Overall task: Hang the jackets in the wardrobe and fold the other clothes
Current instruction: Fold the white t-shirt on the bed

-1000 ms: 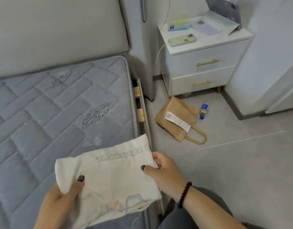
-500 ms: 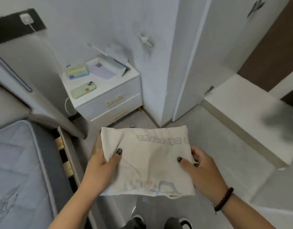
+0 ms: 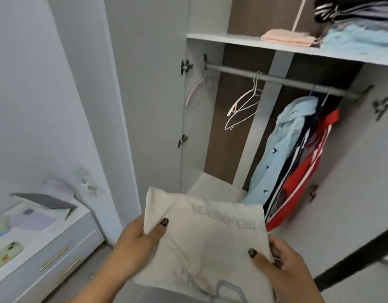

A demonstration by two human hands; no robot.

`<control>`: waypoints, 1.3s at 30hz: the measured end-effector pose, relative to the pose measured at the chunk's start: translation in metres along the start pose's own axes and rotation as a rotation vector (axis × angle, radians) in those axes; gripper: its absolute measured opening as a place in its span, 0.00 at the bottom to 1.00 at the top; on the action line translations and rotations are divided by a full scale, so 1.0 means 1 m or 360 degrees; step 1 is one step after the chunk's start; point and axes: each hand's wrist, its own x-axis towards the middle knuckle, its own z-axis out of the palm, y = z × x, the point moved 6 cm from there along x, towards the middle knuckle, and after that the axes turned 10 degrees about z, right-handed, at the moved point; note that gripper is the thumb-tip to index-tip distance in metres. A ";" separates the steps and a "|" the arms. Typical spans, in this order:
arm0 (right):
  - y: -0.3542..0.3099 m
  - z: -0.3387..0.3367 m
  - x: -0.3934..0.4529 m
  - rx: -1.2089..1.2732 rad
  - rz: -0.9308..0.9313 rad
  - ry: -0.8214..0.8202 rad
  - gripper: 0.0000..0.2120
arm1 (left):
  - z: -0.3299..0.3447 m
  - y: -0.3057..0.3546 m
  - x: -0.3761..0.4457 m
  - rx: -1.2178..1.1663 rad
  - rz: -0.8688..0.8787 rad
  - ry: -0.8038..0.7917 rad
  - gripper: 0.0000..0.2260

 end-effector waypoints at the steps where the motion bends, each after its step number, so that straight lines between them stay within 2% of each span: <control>1: -0.010 -0.014 -0.003 0.0006 -0.0034 0.0051 0.11 | 0.007 0.015 0.005 -0.0022 0.0044 -0.0012 0.05; 5: -0.043 -0.051 -0.010 0.0059 -0.0135 0.0181 0.12 | 0.030 0.063 0.026 -0.0094 0.0172 -0.0115 0.05; 11: -0.091 -0.075 0.014 0.0157 -0.0241 0.0231 0.14 | 0.042 0.123 0.081 -0.0131 0.0387 -0.0262 0.06; 22: -0.244 -0.075 0.125 0.0189 -0.0595 0.0463 0.12 | 0.025 0.210 0.279 -0.0280 0.0673 -0.0333 0.06; 27: -0.309 -0.083 0.168 0.0271 -0.0804 0.0590 0.10 | 0.031 0.265 0.369 -0.0233 0.0849 -0.0375 0.06; 29: -0.329 -0.089 0.182 0.0413 -0.0844 0.0687 0.14 | 0.039 0.292 0.399 -0.0197 0.0905 -0.0387 0.07; 33: -0.378 -0.102 0.209 0.0457 -0.1071 0.0779 0.30 | 0.056 0.357 0.456 -0.0046 0.1121 -0.0335 0.06; 34: -0.390 -0.106 0.216 0.0403 -0.1152 0.0797 0.29 | 0.061 0.374 0.470 0.0023 0.1184 -0.0307 0.06; 37: -0.417 -0.120 0.239 0.0248 -0.1309 0.0935 0.13 | 0.077 0.422 0.515 0.0214 0.1339 -0.0216 0.06; 39: -0.432 -0.126 0.259 0.0182 -0.1336 0.0971 0.09 | 0.088 0.450 0.545 0.0240 0.1392 -0.0182 0.07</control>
